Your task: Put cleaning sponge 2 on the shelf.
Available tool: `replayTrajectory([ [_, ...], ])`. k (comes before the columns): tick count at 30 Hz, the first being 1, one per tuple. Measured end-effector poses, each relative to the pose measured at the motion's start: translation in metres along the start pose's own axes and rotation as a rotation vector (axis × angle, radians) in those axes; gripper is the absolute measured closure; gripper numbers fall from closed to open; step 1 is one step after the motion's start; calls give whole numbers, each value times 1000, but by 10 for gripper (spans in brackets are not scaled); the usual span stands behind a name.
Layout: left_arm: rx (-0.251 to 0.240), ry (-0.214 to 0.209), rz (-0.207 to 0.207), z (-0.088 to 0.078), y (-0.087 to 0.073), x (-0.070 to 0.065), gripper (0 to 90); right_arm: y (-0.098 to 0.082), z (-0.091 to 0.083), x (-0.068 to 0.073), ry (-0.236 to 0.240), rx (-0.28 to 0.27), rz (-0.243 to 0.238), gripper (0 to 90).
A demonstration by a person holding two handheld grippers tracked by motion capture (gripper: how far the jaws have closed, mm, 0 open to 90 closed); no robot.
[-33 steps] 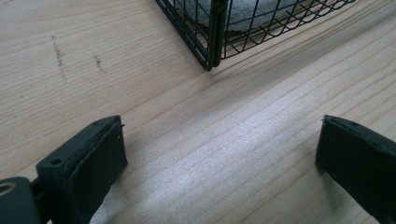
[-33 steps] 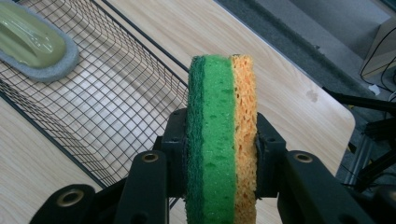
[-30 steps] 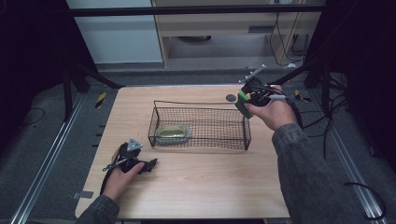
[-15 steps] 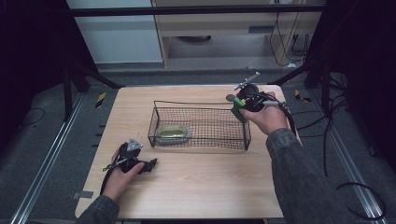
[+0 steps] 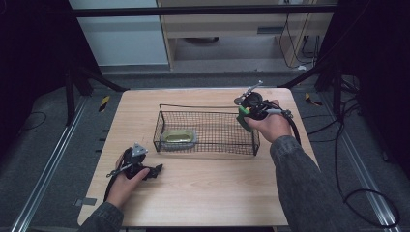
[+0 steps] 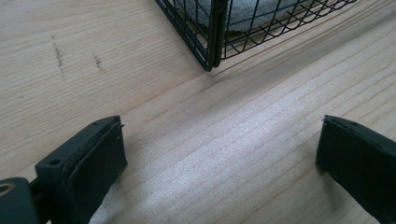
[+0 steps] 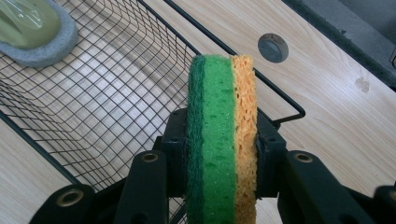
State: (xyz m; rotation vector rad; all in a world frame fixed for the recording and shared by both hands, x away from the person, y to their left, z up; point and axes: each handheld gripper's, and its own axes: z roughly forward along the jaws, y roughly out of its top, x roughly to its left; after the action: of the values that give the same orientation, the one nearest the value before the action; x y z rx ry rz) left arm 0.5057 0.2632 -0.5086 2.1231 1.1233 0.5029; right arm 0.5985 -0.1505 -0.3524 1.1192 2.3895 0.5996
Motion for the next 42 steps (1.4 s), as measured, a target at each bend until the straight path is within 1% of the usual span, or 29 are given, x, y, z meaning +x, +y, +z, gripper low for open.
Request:
replayTrajectory([
  [5,0,0,0,0,0,0,2,-1,3,-1,-5,8,-2,647],
  [13,0,0,0,0,0,0,2,0,16,-2,-11,27,-4,646],
  [22,0,0,0,0,0,0,1,0,25,-1,-13,41,4,647],
  [27,0,1,0,0,0,0,1,-2,30,0,-14,52,-5,647],
  [31,0,0,0,0,0,0,0,-3,34,-1,-23,63,-10,647],
  [33,0,0,0,0,0,0,0,-4,35,-1,-21,64,-6,646],
  [34,0,1,0,0,0,0,0,-5,38,-2,-7,65,17,646],
  [35,0,1,0,0,0,0,0,-5,39,-2,-2,63,19,646],
  [38,0,0,0,0,0,0,0,-6,44,-1,-19,77,0,645],
  [42,0,1,0,0,0,0,0,-6,49,0,-24,85,-11,646],
])
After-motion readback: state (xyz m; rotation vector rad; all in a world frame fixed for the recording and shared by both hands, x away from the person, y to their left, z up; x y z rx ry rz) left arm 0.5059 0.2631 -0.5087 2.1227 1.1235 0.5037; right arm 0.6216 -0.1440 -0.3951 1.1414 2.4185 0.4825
